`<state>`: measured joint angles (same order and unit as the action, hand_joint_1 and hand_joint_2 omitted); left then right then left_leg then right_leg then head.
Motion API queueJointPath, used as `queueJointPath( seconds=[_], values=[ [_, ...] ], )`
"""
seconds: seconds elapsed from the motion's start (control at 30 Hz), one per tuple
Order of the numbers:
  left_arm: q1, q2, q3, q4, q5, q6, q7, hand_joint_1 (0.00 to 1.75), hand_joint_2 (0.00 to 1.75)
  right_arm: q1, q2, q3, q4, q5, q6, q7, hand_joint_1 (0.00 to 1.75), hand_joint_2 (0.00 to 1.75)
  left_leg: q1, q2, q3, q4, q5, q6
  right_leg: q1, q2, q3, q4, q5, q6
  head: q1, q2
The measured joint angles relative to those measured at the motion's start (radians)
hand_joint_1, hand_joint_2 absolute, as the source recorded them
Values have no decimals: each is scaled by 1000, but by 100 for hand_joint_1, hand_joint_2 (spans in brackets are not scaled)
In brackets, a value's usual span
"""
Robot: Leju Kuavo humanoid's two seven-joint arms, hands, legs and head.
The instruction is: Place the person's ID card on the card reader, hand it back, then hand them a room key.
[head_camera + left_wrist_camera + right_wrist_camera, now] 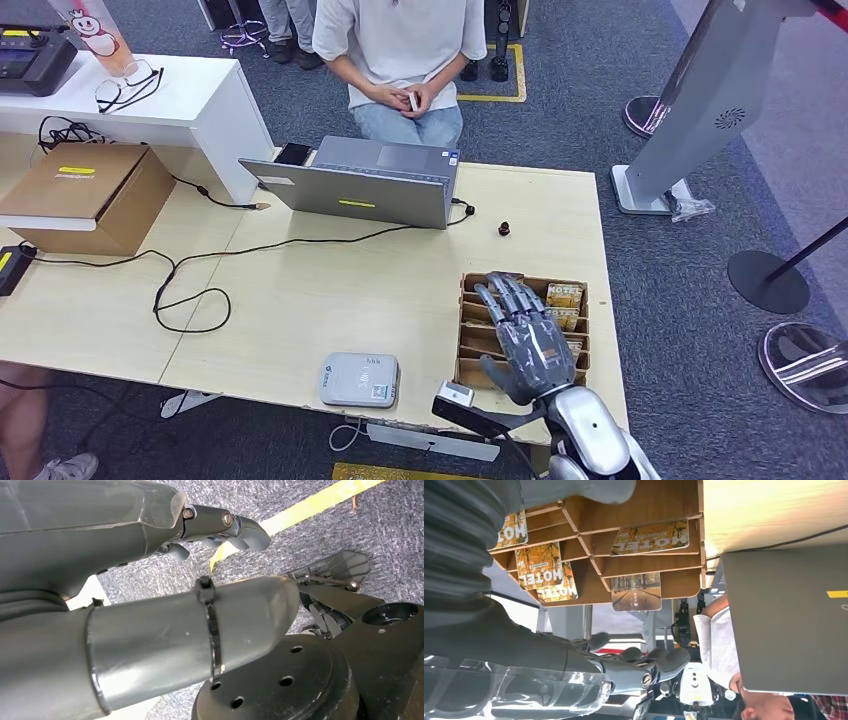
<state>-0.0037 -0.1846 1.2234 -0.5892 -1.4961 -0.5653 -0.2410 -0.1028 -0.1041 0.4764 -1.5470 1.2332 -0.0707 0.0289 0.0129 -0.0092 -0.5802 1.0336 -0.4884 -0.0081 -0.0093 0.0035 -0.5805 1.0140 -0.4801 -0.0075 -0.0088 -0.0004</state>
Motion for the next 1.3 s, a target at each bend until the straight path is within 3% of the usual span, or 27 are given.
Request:
queueJointPath(
  seconds=[0.17, 0.8, 1.17, 1.3],
  values=[
    [0, 1, 0, 0, 0, -2, 1, 0, 0, -20, 1, 4, 30, -14, -2, 3, 56, 175, 0, 0, 0, 0, 0, 0, 0, 0, 0, 0, 0, 0, 0, 0],
    [-1, 13, 0, 22, 1, 4, 9, 0, 0, -39, 1, 6, 83, -17, -20, 16, 57, 175, 0, 0, 0, 0, 0, 0, 0, 0, 0, 0, 0, 0, 0, 0],
    [-2, 25, 0, 47, 2, 12, 10, 0, 0, -43, 1, 6, 99, -28, -27, 18, 102, 175, 0, 0, 0, 0, 0, 0, 0, 0, 0, 0, 0, 0, 0, 0],
    [-3, 29, 0, 54, 2, 15, 10, 0, 0, -45, 1, 6, 104, -29, -27, 20, 98, 175, 0, 0, 0, 0, 0, 0, 0, 0, 0, 0, 0, 0, 0, 0]
  ],
)
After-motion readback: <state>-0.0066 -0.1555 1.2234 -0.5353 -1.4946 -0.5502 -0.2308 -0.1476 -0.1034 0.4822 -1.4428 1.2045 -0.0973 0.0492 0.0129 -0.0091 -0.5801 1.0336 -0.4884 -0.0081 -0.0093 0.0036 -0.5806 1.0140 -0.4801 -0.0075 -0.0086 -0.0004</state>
